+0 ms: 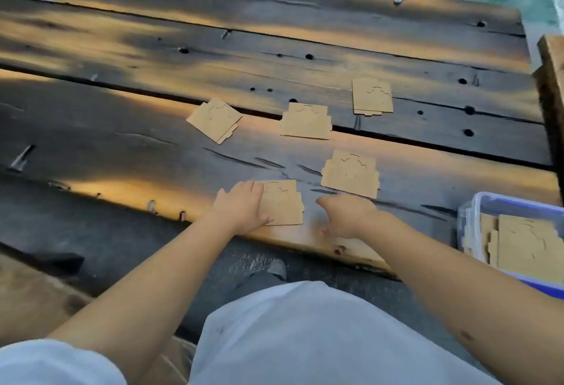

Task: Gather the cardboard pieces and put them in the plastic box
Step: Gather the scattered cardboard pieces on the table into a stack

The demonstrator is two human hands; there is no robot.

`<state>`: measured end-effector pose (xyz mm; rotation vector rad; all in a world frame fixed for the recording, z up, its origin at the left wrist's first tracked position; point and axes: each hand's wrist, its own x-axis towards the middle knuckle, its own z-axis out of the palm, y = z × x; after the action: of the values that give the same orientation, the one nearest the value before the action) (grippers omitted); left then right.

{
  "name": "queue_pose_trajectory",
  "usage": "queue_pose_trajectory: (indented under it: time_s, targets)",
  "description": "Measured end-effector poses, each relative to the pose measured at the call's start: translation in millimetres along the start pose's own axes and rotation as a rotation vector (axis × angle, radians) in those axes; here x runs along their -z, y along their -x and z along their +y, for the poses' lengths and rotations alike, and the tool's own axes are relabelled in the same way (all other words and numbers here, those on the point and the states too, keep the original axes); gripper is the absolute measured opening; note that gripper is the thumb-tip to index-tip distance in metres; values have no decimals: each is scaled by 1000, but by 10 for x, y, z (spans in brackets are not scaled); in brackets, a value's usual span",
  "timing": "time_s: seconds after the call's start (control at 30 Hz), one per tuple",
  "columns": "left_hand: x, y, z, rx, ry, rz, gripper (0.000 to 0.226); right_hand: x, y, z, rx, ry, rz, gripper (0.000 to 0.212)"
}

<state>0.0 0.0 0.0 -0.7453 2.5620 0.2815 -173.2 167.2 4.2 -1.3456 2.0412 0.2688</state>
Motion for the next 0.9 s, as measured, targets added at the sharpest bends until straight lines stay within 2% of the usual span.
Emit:
queue_pose_trajectory:
  time_s: [0.07, 0.23, 0.4, 0.57, 0.67, 0.77, 0.9]
  targets:
    - [-47, -37, -111, 20, -3, -34, 84, 4, -136, -135, -11, -10, 11, 47]
    - [-292, -221, -357, 28, 27, -137, 106, -179, -443, -404, -33, -59, -11, 58]
    - [-462, -440, -486, -57, -9, -127, 116, -279, -724, -523, -88, -98, 32, 80]
    - [-565, -592, -503, -152, -75, -114, 121, -368, -902, -523, -138, -7, 52, 94]
    - [-644, -613, -554, -178, -106, -153, 123, -454, -990, -527, -158, 8, 10, 104]
    - [-737, -571, -589, -191, -155, -154, 118, -524, -1019, -536, -162, 34, -18, 106]
    - [-815, -517, -585, -188, -208, -77, 96, -575, -1021, -524, -153, 90, 32, 100]
